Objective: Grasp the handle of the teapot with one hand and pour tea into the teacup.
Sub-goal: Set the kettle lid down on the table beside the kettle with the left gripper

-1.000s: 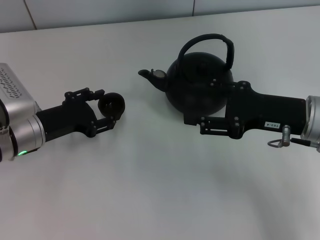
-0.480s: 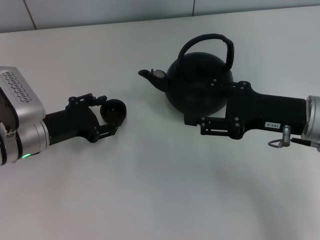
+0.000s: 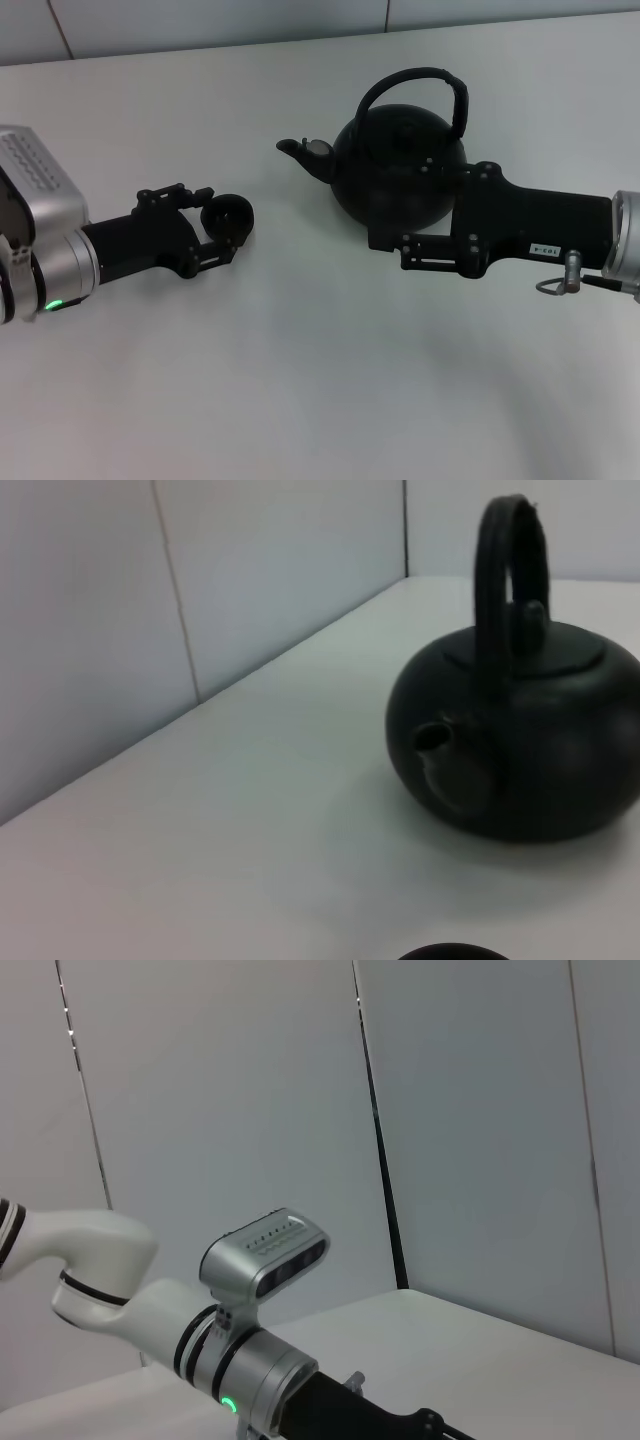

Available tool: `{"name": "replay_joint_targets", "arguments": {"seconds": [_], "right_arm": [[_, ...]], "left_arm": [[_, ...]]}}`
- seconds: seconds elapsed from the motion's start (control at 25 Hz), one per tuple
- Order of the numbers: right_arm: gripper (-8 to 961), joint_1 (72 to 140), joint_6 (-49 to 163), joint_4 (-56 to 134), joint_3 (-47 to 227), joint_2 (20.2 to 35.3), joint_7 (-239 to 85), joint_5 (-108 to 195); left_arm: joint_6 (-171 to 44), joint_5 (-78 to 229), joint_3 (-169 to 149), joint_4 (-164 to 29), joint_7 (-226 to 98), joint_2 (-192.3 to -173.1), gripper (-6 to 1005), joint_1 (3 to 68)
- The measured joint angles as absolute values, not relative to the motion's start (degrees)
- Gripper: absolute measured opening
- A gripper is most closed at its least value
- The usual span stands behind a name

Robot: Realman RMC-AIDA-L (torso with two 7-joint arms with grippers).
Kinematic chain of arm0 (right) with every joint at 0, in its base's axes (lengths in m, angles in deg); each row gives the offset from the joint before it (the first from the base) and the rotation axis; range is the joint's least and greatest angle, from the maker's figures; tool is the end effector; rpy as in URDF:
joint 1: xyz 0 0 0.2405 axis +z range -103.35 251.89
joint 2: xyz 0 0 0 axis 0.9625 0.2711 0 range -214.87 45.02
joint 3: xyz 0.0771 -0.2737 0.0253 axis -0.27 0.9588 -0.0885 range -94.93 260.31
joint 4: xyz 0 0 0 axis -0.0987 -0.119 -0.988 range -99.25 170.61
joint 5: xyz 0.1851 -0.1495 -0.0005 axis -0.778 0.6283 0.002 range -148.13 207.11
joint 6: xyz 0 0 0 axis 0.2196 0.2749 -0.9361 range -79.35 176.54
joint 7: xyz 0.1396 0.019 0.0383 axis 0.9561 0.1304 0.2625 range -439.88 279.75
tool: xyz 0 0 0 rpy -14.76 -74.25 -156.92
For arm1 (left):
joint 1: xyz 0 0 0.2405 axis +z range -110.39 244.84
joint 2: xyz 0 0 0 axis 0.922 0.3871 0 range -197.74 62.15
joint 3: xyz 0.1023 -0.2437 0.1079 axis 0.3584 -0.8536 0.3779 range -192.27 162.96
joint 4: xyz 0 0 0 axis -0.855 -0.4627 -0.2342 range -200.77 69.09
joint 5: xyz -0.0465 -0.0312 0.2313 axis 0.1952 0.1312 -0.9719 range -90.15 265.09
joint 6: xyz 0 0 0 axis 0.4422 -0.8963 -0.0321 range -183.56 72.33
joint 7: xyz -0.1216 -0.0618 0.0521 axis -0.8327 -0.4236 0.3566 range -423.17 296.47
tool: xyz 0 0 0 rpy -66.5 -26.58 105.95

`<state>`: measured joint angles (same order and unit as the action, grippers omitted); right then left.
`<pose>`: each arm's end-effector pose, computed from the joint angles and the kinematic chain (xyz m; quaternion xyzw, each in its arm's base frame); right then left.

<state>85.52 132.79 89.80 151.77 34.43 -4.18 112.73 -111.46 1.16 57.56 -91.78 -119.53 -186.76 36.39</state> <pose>0.2817 0.3131 -0.0158 -0.9207 0.1494 0.3221 0.1622 -0.3084 0.3899 -0.0967 -0.9527 -0.1171 -0.1354 0.2455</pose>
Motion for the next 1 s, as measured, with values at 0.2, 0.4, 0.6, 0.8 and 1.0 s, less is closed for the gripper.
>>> {"name": "replay_joint_targets", "arguments": {"seconds": [0.2,0.4,0.6,0.8,1.0], "right_arm": [[682,85.6,132.8,89.9,151.8,34.43,-4.2,112.8],[680,85.6,132.8,89.9,151.8,34.43,-4.1,112.8],[679,85.6,132.8,90.0,151.7,34.43,-4.0,112.8],[677,85.6,132.8,89.8,151.6,34.43,-4.0,112.8],[675,85.6,132.8,89.7,151.4,34.43,-4.0,112.8]], "left_arm": [[-109.6,0.8,57.8,-91.8,-121.5,-186.69,758,35.9],[-109.3,0.7,58.2,-91.8,-120.9,-186.76,784,35.9],[-109.2,0.7,58.3,-91.8,-120.8,-186.79,809,36.0],[-109.6,0.7,58.3,-91.8,-120.8,-186.80,808,36.1],[-109.7,0.9,58.4,-92.2,-121.5,-186.76,808,36.2]]}}
